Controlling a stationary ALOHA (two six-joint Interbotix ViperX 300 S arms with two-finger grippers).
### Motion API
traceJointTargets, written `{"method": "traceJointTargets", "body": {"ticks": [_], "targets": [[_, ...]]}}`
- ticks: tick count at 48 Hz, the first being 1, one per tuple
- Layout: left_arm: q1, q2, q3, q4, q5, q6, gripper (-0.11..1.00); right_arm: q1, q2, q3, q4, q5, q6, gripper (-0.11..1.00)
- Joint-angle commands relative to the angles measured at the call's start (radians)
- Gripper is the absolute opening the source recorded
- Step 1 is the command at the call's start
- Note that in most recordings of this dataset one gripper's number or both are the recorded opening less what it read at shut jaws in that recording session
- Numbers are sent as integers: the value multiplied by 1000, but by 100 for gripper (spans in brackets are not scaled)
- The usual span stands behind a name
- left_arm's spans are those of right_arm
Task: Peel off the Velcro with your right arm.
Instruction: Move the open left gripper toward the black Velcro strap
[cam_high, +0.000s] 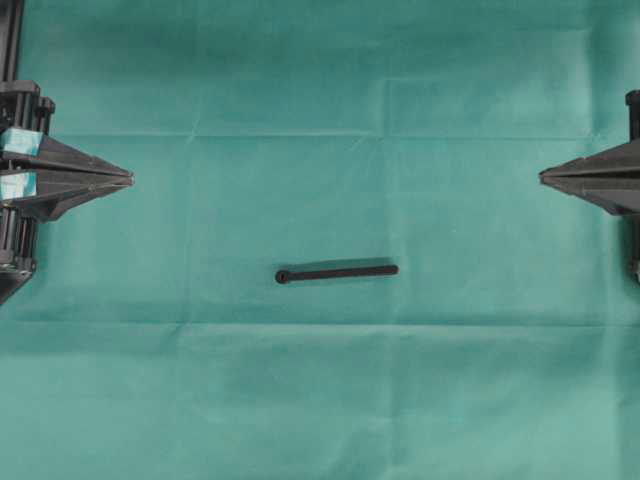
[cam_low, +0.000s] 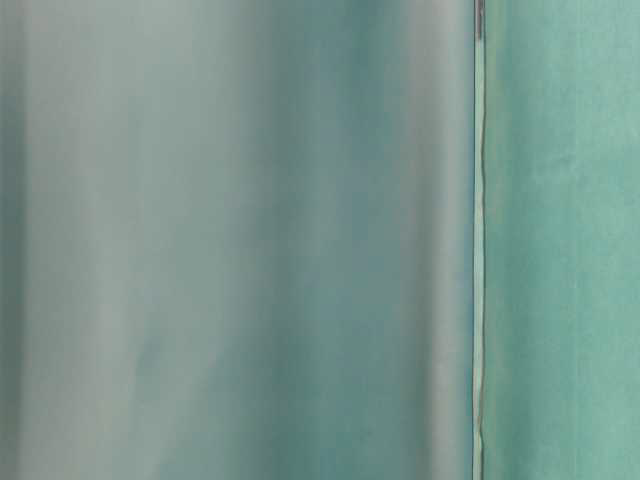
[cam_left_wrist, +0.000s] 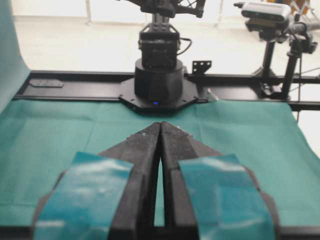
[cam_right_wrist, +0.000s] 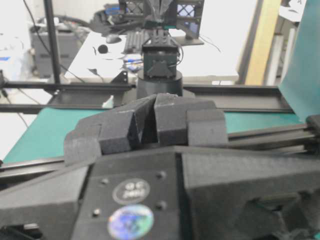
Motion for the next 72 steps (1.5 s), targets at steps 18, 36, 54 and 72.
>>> {"method": "traceJointTargets", "body": {"ticks": [18,36,54,72], "targets": [[28,98,-14,-18,74,18,2,-8,78,-18,0,152,3,7],[28,273,-60,-20,78,12,28,-8,94,-21,0,181,3,42],[23,368,-117,-20,92,14,91,-8,97,-23,-2,183,3,90],[-21,546,-241,-20,92,14,91,-9,104,-23,0,184,3,90]]}}
